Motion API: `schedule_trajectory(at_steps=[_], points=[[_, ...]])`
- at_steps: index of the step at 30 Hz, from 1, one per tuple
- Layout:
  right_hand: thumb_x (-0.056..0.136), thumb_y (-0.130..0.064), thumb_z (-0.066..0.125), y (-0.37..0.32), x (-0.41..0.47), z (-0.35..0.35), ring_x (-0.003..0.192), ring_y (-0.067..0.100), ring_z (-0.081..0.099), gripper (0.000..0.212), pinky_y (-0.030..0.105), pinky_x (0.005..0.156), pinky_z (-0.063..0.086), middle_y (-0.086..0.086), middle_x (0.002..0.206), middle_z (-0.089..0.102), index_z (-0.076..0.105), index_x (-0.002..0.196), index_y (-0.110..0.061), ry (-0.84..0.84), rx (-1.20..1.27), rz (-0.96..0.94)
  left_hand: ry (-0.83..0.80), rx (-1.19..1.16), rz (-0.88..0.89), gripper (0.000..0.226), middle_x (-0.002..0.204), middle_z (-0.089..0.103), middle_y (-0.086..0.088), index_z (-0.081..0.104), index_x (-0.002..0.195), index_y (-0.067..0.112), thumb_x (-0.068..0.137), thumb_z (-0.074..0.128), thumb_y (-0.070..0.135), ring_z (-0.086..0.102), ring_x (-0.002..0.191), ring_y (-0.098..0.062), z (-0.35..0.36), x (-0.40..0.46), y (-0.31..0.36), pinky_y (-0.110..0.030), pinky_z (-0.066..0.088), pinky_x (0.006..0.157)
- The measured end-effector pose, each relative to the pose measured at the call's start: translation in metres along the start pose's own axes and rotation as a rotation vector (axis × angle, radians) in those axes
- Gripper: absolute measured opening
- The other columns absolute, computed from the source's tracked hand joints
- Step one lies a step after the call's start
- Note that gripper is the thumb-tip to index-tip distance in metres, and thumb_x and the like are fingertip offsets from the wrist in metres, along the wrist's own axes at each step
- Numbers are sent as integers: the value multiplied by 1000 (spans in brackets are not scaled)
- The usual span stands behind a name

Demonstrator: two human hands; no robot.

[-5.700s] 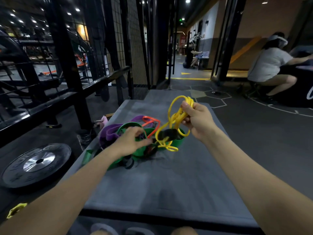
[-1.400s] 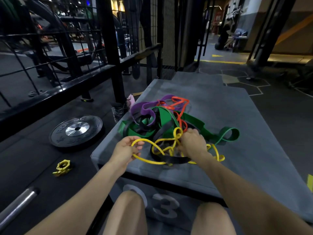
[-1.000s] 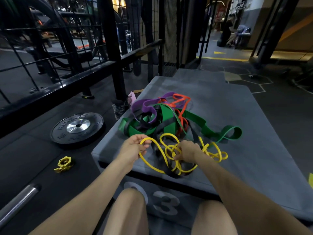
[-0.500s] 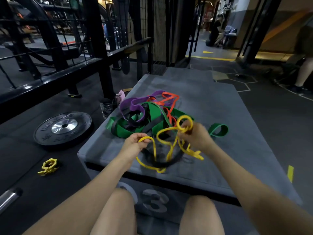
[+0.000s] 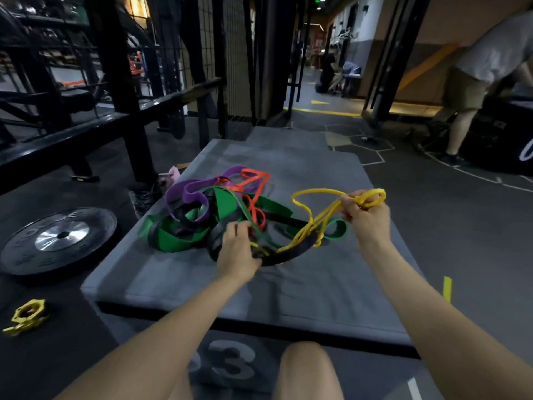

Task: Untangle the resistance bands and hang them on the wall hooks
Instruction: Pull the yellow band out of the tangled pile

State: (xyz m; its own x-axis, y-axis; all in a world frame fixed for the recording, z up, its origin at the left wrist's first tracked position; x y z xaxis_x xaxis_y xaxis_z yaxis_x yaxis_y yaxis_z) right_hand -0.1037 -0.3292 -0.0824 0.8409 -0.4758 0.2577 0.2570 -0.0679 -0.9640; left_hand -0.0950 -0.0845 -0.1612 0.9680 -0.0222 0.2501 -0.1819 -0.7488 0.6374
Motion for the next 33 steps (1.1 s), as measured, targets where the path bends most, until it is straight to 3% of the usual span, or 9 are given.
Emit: schedule_trajectory(at_steps=[5, 9, 13, 17, 19, 24, 27, 30, 33], points=[[86, -5, 63, 7, 4, -19, 46, 3, 55, 23, 21, 55, 49, 3, 61, 55, 54, 69, -17, 5, -44, 37, -452, 500, 298, 58, 131, 54, -5, 48, 129, 19, 78, 68, 41, 45, 125, -27, 46, -8, 36, -32, 29, 105], [86, 2, 58, 19, 15, -48, 40, 0, 51, 28, 12, 44, 44, 4, 62, 48, 47, 68, -17, 155, -64, 65, -395, 697, 289, 31, 119, 61, -5, 52, 119, 23, 94, 44, 40, 54, 114, -28, 27, -10, 8, -34, 44, 87], [84, 4, 55, 49, 18, -57, 50, 8, 43, 33, 21, 52, 37, 4, 62, 46, 46, 63, -20, 194, -168, 149, -543, 804, 160, 39, 116, 63, -6, 57, 112, 25, 93, 38, 53, 59, 110, -27, -1, -7, -29, -32, 44, 80], [83, 6, 55, 57, 9, -35, 55, 2, 53, 32, 16, 62, 44, 4, 68, 55, 50, 64, -19, 25, -119, 109, -187, 765, 302, 73, 99, 66, -3, 65, 91, 20, 85, 9, 66, 61, 98, -25, 8, -4, 5, -35, 40, 81], [84, 10, 50, 45, 8, -34, 61, 1, 58, 34, 12, 65, 45, -1, 66, 60, 52, 65, -18, -21, -62, 78, -63, 699, 368, 70, 103, 64, -2, 64, 98, 22, 83, 10, 63, 56, 102, -24, 20, -4, 34, -37, 37, 86], [88, 12, 43, 13, 7, -44, 59, 8, 62, 31, 17, 60, 50, -7, 56, 64, 52, 72, -13, -178, 226, 145, -309, 297, 123, 72, 141, 41, -5, 31, 140, 15, 85, 51, 57, 37, 132, -25, 73, 17, 66, -37, 27, 107], [89, 10, 43, 5, 9, -55, 59, 9, 63, 29, 19, 58, 52, -3, 58, 63, 54, 74, -13, -192, 304, 184, -456, 81, 1, 44, 114, 64, -12, 59, 110, 11, 86, 57, 47, 59, 110, -28, 91, 23, 58, -32, 40, 82], [88, 11, 44, 8, 13, -64, 52, 8, 61, 29, 19, 54, 51, -3, 56, 60, 55, 77, -13, -109, 323, 229, -308, -12, 42, 26, 79, 66, -14, 67, 84, 10, 88, 59, 35, 62, 79, -28, 68, 29, 53, -28, 33, 60], [86, 10, 50, 24, 15, -58, 47, 11, 59, 22, 21, 51, 49, 1, 53, 61, 52, 94, -11, -56, 195, 328, -195, -225, -5, 23, 64, 58, -1, 66, 82, 9, 94, 53, 22, 57, 56, -5, 29, 42, 59, -12, 35, 50]])
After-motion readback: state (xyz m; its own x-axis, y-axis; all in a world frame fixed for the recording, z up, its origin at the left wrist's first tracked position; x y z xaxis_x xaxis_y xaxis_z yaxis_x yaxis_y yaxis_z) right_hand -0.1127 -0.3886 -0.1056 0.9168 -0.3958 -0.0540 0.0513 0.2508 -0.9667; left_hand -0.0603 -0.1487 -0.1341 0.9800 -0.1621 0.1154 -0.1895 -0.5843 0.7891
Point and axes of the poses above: each hand's wrist, its own x-axis towards the middle knuckle, its own z-axis out of the palm, y = z × x, the point moved 5 cm from there along x, towards the middle knuckle
